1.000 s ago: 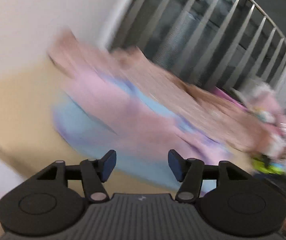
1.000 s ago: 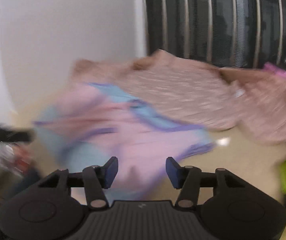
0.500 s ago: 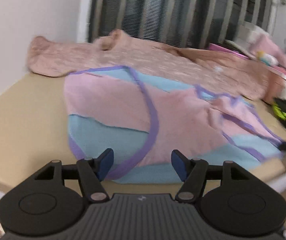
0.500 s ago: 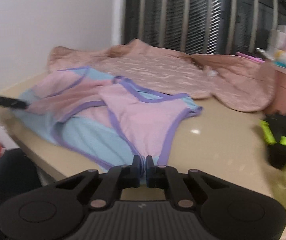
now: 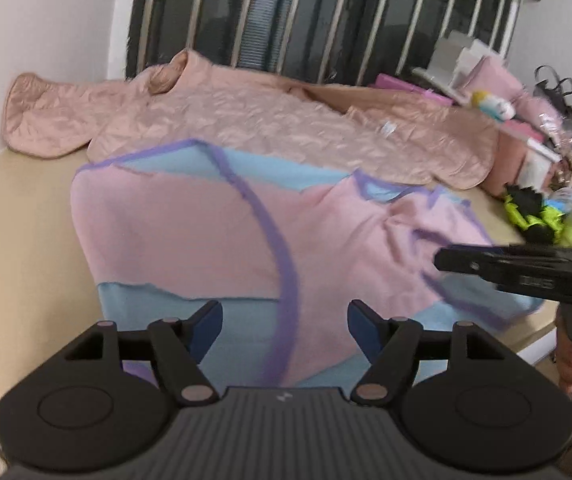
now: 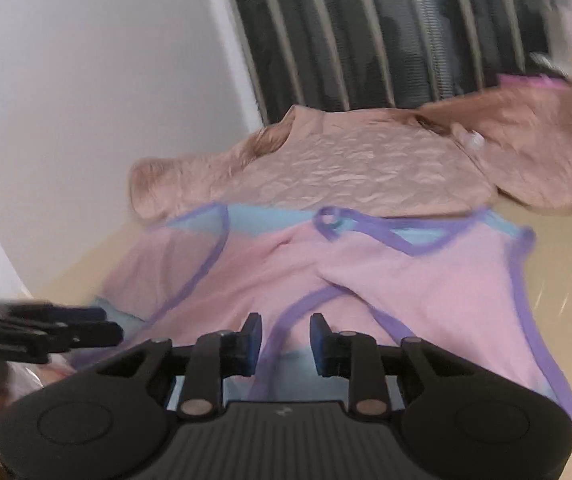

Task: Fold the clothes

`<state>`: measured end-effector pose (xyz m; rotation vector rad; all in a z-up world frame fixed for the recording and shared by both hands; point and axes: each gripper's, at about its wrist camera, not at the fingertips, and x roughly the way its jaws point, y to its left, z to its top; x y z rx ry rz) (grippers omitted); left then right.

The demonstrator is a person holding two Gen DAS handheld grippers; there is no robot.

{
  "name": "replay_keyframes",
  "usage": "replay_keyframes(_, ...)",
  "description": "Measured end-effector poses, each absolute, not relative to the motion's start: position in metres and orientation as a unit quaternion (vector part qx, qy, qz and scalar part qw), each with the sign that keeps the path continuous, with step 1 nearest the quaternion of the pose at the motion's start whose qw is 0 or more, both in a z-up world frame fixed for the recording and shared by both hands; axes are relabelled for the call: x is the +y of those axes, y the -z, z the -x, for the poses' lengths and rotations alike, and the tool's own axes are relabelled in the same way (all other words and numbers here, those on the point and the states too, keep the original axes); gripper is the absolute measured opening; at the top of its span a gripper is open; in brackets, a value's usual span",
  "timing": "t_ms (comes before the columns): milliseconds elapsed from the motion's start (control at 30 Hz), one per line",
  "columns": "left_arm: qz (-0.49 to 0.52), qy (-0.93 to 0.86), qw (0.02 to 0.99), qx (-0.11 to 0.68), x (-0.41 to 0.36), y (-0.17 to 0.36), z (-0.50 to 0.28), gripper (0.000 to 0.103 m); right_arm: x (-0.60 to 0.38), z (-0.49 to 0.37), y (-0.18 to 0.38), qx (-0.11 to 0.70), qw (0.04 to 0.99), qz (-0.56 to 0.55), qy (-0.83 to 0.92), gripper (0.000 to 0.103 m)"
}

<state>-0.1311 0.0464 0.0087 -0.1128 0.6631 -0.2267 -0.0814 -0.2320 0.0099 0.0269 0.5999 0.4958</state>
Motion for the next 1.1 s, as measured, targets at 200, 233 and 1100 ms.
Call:
replay_keyframes(200,0.029,0.089,0.945,0.314,0.052,-0.001,0.133,0.070,-0.205,0.072,-0.003,0.299,0.932,0.021,-0.203,0.020)
replay_keyframes(233,0.025,0.088,0.945,0.313,0.052,-0.001,0.134,0.071,-0.201,0.070,-0.002,0.300,0.933,0.026,-0.196,0.002)
replay_keyframes(1100,0.023,0.253,0.917,0.307,-0.067,-0.021,0.091,0.003,-0.299,0.085,-0.021,0.288,0.928,0.031,-0.236,0.005)
